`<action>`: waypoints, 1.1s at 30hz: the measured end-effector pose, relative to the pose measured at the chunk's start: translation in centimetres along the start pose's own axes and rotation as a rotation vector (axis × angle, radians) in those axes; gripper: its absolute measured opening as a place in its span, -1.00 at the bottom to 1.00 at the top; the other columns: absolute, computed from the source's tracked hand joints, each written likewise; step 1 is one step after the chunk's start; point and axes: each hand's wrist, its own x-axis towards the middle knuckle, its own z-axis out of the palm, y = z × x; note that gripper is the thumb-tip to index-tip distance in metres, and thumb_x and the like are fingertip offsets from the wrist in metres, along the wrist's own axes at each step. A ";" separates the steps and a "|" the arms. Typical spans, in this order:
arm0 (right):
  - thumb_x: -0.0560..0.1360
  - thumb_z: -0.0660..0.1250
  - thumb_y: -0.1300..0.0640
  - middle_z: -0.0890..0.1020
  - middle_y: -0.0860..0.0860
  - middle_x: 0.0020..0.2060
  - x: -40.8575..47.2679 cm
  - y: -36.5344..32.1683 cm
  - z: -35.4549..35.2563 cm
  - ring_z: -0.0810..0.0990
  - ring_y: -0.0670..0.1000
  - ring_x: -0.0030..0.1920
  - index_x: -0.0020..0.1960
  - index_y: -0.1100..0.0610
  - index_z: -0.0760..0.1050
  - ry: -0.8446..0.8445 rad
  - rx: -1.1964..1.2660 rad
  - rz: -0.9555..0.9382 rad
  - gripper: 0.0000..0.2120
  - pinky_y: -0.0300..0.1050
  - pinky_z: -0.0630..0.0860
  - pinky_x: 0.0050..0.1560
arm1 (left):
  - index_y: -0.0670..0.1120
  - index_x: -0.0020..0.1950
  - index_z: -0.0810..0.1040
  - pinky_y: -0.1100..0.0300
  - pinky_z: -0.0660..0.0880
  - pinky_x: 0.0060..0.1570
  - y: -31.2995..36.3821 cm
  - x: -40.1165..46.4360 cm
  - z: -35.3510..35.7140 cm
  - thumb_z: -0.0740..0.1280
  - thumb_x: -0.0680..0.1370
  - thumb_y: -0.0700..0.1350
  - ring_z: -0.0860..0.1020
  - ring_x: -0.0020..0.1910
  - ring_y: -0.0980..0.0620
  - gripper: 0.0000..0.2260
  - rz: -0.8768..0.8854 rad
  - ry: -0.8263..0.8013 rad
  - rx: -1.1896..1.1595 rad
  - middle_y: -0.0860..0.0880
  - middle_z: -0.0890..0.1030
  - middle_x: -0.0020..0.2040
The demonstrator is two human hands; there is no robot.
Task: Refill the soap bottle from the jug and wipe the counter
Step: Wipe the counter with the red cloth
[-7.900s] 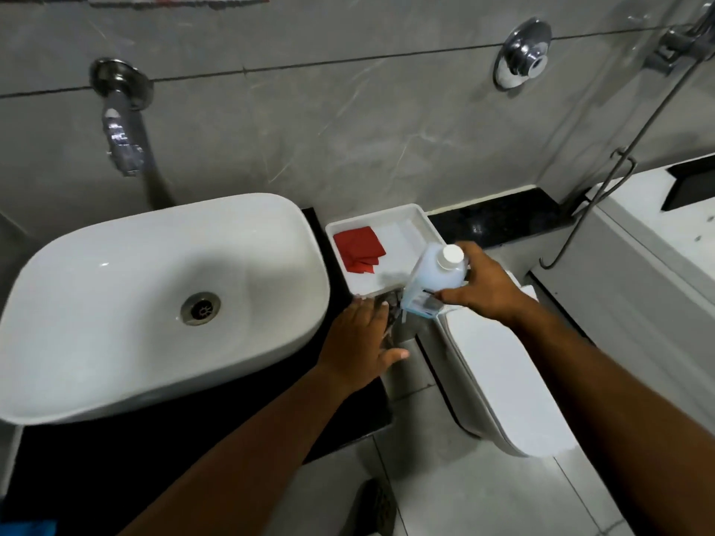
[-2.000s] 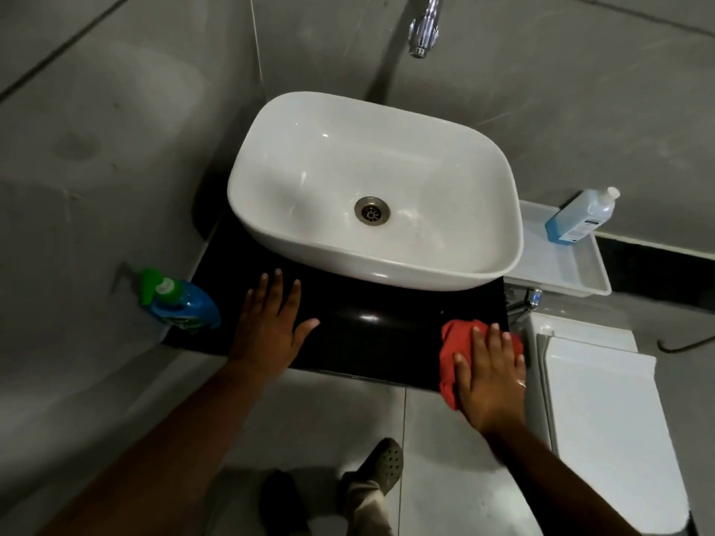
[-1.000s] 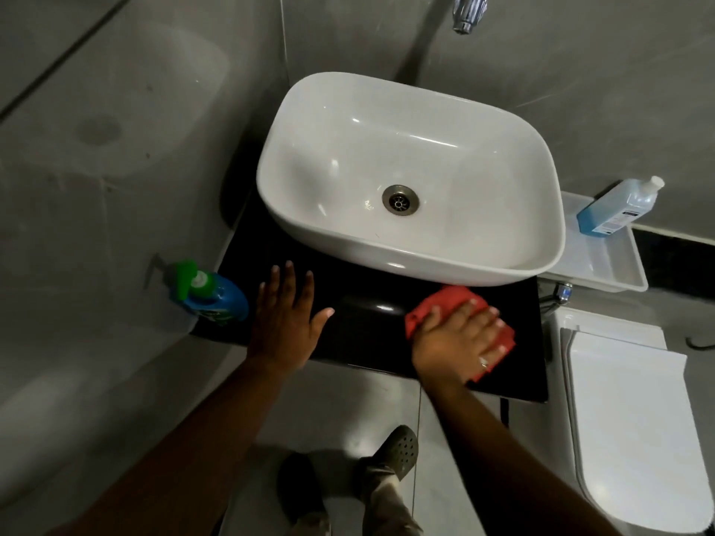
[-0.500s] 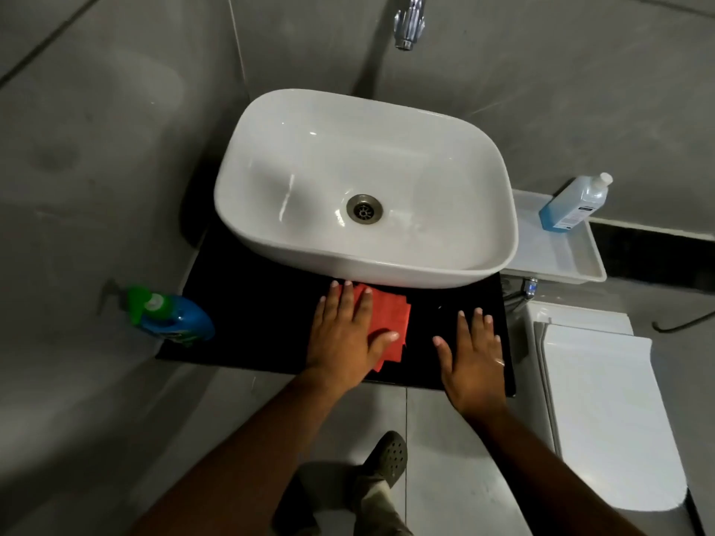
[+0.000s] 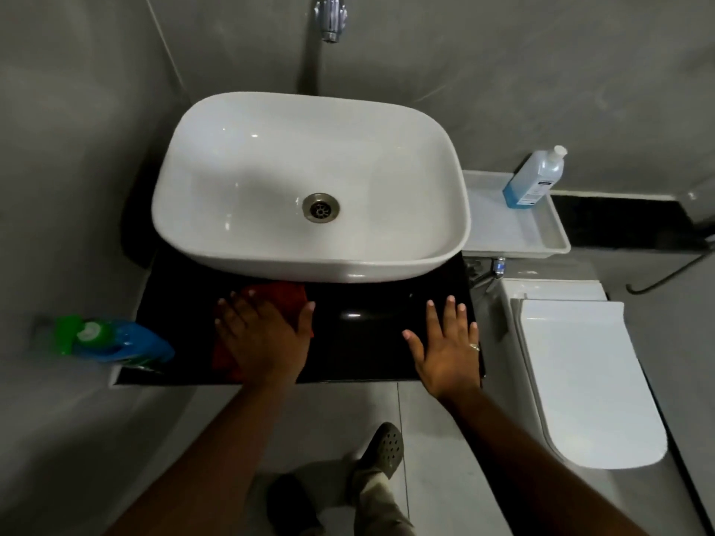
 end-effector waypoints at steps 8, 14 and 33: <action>0.50 -0.30 -0.33 -0.14 0.16 0.54 -0.3 0.1 -0.2 -0.23 0.17 0.52 0.54 -0.03 -0.17 -0.052 -0.050 -0.017 -0.31 0.14 -0.18 0.50 | -0.19 0.38 0.39 -0.19 0.24 0.37 -0.1 -3.7 0.6 0.15 0.44 0.30 0.31 0.41 -0.28 -0.30 0.598 -0.050 0.114 -0.29 0.41 0.38; 0.47 -0.37 -0.34 -0.16 0.16 0.54 -0.3 0.1 -0.2 -0.24 0.17 0.52 0.54 -0.03 -0.19 -0.062 -0.040 -0.014 -0.29 0.16 -0.18 0.50 | -0.34 0.45 0.18 -0.28 0.14 0.38 -5.7 -0.1 -1.9 -0.01 0.47 0.28 0.21 0.43 -0.39 -0.20 0.088 0.025 0.100 -0.43 0.28 0.40; 0.45 -0.37 -0.34 -0.06 0.17 0.54 -0.3 0.0 0.1 -0.15 0.18 0.53 0.54 -0.02 -0.08 -0.028 -0.021 0.002 -0.25 0.16 -0.13 0.49 | -0.17 0.48 0.22 -0.15 0.14 0.42 -5.8 -0.3 -1.2 0.00 0.49 0.32 0.18 0.49 -0.24 -0.27 0.498 -0.076 0.189 -0.24 0.28 0.48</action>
